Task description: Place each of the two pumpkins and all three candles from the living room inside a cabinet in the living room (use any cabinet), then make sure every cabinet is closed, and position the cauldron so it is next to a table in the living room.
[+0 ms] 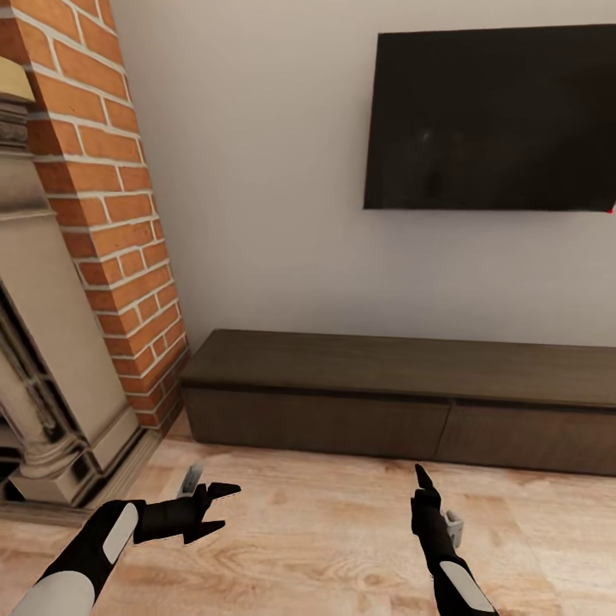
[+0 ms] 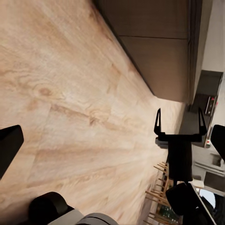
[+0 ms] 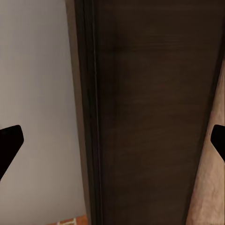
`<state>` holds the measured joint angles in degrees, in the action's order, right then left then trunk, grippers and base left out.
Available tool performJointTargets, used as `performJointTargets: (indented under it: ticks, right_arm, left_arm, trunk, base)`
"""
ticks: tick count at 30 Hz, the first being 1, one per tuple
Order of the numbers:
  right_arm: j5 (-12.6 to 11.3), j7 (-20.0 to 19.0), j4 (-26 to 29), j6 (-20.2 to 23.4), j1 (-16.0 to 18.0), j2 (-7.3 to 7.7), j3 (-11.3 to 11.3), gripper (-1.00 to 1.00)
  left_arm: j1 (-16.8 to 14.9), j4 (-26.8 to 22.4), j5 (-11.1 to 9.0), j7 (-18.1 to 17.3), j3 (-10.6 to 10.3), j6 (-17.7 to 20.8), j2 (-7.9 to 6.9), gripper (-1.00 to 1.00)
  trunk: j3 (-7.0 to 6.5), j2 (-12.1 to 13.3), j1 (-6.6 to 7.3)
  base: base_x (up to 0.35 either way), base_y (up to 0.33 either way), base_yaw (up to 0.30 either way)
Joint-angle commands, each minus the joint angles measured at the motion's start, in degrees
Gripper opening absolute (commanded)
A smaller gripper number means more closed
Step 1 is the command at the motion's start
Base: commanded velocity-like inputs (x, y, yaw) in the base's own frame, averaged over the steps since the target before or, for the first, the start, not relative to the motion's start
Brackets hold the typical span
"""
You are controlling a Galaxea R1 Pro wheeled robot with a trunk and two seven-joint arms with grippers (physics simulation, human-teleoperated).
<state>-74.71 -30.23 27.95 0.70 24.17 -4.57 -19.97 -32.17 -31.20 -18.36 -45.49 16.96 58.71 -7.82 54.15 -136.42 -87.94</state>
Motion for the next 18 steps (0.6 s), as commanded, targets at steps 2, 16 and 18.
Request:
performJointTargets:
  ticks: [2,16,18]
  right_arm:
    - [0.06,0.00,0.00,0.00,0.00,0.00,0.01,1.00]
    - [-0.24,0.00,0.00,0.00,0.00,0.00,-0.07,1.00]
    - [-0.25,0.00,0.00,0.00,0.00,0.00,-0.07,1.00]
  left_arm:
    - [0.00,0.00,0.00,-0.02,0.00,0.00,0.00,1.00]
    - [0.01,0.00,0.00,0.05,0.00,-0.09,0.00,1.00]
    - [0.03,0.00,0.02,0.05,0.00,-0.09,0.00,1.00]
  trunk:
    - [0.00,0.00,0.00]
    - [0.00,0.00,0.00]
    - [0.00,0.00,0.00]
  base:
    - [0.320,-0.095,0.000]
    - [0.284,-0.061,0.000]
    - [0.214,-0.003,0.000]
